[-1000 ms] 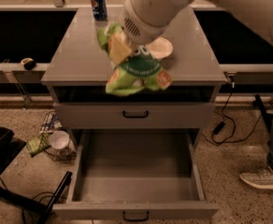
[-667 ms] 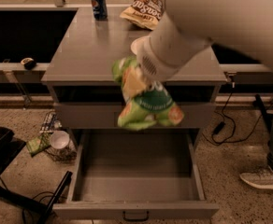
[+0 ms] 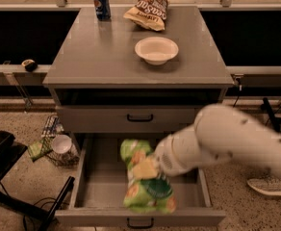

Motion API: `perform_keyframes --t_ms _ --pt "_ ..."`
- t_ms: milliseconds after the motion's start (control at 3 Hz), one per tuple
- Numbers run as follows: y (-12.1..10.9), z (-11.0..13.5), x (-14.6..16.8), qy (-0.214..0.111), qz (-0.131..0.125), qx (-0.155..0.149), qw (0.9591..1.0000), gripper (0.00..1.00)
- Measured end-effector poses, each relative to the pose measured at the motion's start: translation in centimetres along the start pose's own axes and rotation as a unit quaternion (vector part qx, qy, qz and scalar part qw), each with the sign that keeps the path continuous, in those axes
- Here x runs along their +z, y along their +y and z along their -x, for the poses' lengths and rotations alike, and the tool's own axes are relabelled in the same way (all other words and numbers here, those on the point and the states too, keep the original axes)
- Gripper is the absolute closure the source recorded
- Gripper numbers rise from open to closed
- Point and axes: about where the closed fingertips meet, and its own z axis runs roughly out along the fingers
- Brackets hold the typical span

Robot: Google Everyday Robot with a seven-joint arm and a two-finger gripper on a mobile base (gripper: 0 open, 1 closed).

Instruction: Place green rice chip bag into middle drawer

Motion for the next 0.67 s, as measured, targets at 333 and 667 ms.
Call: perform_keyframes --t_ms 333,667 --pt "0.9 -6.2 7.5 -0.017 0.065 0.07 0.9953 1.0" --pt "-3.2 -6.0 12.8 -0.066 0.065 0.117 0.9888 1.0"
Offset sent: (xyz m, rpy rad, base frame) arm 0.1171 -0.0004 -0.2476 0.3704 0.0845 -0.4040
